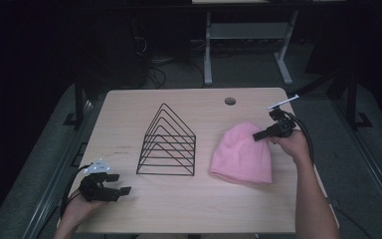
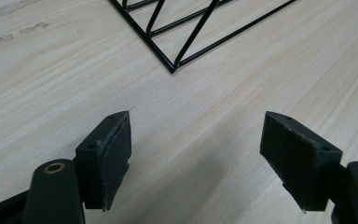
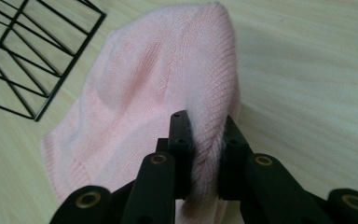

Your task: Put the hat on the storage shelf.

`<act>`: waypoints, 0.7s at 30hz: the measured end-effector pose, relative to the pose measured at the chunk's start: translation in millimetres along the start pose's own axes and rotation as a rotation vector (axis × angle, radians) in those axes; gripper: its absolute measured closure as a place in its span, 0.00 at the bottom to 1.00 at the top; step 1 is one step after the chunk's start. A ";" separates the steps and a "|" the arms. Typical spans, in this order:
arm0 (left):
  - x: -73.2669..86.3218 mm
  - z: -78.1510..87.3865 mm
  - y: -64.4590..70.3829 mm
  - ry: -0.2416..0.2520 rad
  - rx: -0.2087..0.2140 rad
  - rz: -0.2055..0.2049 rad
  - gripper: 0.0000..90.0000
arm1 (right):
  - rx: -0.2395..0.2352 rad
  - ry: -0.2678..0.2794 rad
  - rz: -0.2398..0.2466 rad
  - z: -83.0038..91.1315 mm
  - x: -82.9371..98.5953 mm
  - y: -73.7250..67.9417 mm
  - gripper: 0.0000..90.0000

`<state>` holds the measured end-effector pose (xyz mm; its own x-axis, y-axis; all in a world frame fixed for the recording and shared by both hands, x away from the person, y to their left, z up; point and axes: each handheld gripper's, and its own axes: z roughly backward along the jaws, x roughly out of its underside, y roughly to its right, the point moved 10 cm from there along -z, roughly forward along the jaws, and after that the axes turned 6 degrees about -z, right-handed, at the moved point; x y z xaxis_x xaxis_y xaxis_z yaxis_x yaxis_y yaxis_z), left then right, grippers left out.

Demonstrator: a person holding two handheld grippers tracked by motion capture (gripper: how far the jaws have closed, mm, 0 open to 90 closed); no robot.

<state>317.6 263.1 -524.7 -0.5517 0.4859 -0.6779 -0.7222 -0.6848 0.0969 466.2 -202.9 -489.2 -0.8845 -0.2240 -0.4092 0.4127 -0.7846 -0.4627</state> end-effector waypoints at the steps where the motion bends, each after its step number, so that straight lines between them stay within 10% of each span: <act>1: 0.0 0.4 0.0 0.001 -0.002 -0.001 0.28 | 0.000 0.001 0.002 1.4 0.1 -1.2 0.87; 21: -3.4 7.0 9.2 -0.047 0.033 -0.040 0.28 | -0.032 0.105 0.127 59.5 -5.9 -39.1 0.88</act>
<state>309.9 258.9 -516.5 -0.5401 0.5380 -0.6471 -0.7573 -0.6461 0.0950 442.4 -205.3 -421.9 -0.7977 -0.2576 -0.5453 0.5284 -0.7343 -0.4261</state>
